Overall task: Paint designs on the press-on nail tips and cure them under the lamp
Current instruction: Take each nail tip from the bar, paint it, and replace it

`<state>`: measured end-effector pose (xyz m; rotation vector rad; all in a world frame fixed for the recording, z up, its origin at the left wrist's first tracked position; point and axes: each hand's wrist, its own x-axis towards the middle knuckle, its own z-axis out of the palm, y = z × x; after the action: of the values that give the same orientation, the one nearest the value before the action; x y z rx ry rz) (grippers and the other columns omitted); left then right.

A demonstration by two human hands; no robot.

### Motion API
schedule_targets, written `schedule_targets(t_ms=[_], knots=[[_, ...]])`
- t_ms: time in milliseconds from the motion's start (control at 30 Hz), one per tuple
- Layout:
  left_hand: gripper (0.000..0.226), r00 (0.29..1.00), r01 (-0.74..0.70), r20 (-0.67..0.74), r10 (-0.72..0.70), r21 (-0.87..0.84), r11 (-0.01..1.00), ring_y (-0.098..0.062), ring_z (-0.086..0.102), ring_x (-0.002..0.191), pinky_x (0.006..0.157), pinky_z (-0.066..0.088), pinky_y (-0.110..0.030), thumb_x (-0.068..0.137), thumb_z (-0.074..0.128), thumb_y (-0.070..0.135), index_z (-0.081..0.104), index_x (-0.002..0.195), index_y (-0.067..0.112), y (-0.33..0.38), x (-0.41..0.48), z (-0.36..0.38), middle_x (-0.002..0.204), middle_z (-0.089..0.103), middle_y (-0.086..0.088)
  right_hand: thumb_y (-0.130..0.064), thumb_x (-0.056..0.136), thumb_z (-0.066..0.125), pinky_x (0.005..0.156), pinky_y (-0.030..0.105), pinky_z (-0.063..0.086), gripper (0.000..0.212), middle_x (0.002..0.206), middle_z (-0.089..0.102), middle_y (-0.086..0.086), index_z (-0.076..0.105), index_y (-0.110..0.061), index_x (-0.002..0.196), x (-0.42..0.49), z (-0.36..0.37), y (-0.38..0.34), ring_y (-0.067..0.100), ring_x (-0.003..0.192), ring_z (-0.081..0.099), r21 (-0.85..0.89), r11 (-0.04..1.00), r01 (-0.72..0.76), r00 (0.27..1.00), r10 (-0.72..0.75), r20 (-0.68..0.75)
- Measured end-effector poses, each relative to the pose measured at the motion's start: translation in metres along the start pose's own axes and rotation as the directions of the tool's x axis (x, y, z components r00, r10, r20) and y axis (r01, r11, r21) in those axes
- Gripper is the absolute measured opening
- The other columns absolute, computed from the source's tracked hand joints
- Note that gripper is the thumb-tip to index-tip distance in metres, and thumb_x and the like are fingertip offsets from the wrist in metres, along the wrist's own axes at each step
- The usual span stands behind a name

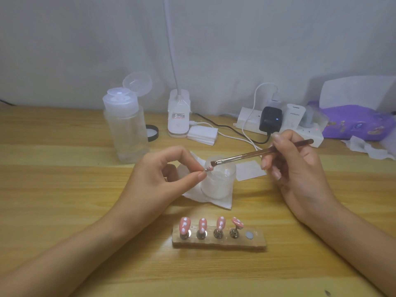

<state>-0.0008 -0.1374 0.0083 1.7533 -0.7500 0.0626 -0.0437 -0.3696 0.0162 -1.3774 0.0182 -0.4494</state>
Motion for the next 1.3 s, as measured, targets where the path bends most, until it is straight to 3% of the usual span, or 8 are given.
schedule_targets(t_ms=[267,667,1000,1100,1300], knots=[[0.011,0.996,-0.090,-0.015,0.091,0.093,0.992,-0.001,0.033,0.045,0.050,0.027,-0.004,0.082,0.074,0.022,0.066,0.075,0.018,0.0015,-0.0006,0.0016,0.054,0.049,0.030,-0.034,0.086,0.062,0.044,0.014,0.036,0.024,0.054,0.061,0.004,0.048,-0.019,0.073,-0.0003,-0.0003,-0.0011,0.008,0.039,0.037,0.065,0.998,-0.002,1.000,0.001,0.003],[0.012,0.995,-0.092,-0.017,0.094,0.084,0.992,-0.003,0.032,0.047,0.051,0.028,-0.005,0.084,0.075,0.021,0.066,0.075,0.020,-0.0006,-0.0004,0.0006,0.056,0.049,0.028,-0.039,0.084,0.065,0.043,0.017,0.030,0.027,0.055,0.062,0.003,0.048,-0.021,0.073,-0.0013,0.0014,0.0001,0.010,0.040,0.038,-0.036,0.999,0.009,1.000,-0.009,0.010],[0.012,0.996,-0.088,-0.002,0.088,0.066,0.994,-0.004,0.031,0.047,0.050,0.029,-0.008,0.084,0.074,0.021,0.066,0.075,0.017,0.0003,0.0000,0.0008,0.059,0.054,0.027,-0.026,0.095,0.057,0.042,0.015,0.029,0.028,0.053,0.061,0.002,0.051,-0.024,0.068,0.0007,0.0000,0.0008,0.008,0.038,0.036,0.011,1.000,-0.001,0.999,0.001,-0.035],[0.011,0.996,-0.086,0.001,0.086,0.057,0.995,-0.003,0.032,0.047,0.050,0.029,-0.008,0.083,0.075,0.020,0.067,0.077,0.015,0.0005,0.0001,0.0006,0.061,0.055,0.026,-0.031,0.094,0.060,0.043,0.014,0.033,0.027,0.054,0.061,0.001,0.049,-0.023,0.071,-0.0008,0.0013,0.0001,0.008,0.041,0.038,0.021,1.000,0.002,1.000,-0.002,0.006],[0.013,0.995,-0.097,0.005,0.097,0.092,0.991,-0.002,0.032,0.044,0.050,0.028,-0.005,0.086,0.075,0.011,0.066,0.077,0.013,-0.0001,0.0009,0.0016,0.055,0.052,0.030,-0.028,0.096,0.057,0.044,0.019,0.027,0.026,0.054,0.061,0.001,0.046,-0.020,0.074,0.0004,0.0001,0.0006,0.009,0.041,0.038,0.005,1.000,-0.002,1.000,0.002,-0.024]])
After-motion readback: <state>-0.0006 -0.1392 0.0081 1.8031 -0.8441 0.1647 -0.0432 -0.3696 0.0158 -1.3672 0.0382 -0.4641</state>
